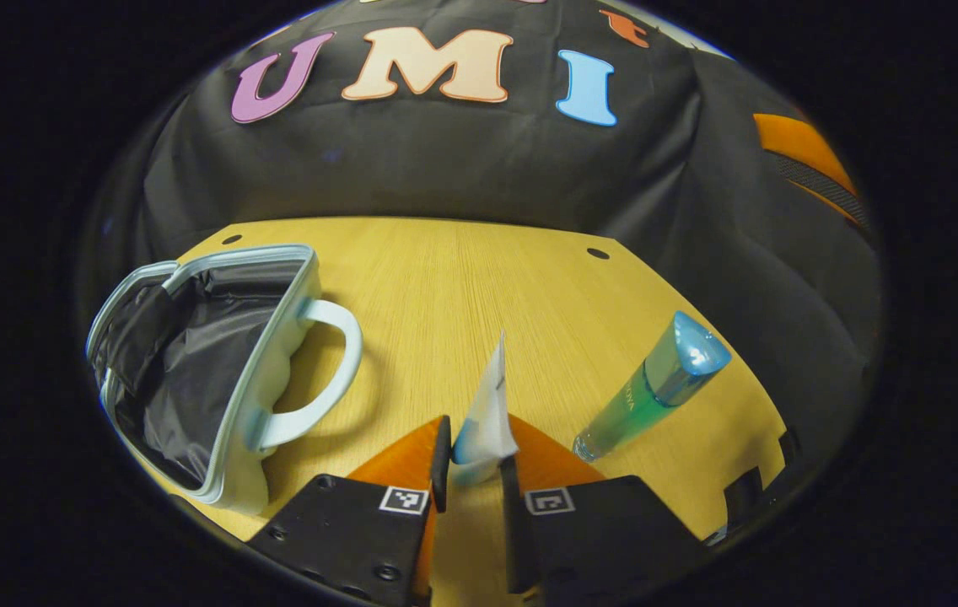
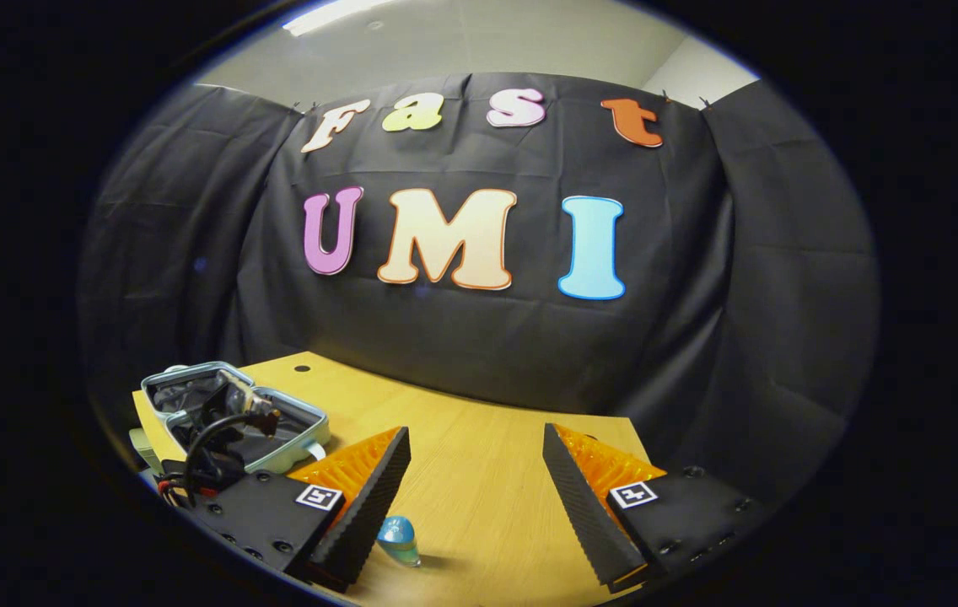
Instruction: First open the suitcase, pack the skin care products into it, and then close the suitcase.
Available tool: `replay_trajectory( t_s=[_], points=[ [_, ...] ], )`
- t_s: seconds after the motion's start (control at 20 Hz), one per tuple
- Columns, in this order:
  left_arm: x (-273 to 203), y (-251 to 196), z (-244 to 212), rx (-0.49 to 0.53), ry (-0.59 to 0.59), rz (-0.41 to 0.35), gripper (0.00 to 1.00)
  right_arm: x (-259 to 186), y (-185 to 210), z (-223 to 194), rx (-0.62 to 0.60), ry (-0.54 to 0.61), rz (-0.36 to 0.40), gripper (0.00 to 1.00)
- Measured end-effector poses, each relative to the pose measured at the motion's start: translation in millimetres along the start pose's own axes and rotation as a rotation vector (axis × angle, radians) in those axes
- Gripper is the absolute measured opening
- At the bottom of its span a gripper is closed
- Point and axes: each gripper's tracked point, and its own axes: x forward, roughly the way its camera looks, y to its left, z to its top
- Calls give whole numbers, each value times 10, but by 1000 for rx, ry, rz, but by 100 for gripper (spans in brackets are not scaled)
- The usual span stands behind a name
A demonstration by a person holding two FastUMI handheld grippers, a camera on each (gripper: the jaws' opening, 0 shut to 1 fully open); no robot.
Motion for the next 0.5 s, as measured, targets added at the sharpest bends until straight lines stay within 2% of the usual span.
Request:
replay_trajectory(
  t_s=[0.15,0.35,0.5],
  points=[
    [-97,30,117,-6,20,-2,20,21,114,-159,5,18,33,99],
    [-370,132,582,-1,-43,17,19,118,317,-477,21,67,86,96],
    [-621,226,906,12,-83,37,19,159,459,-786,25,125,123,99]
  ],
)
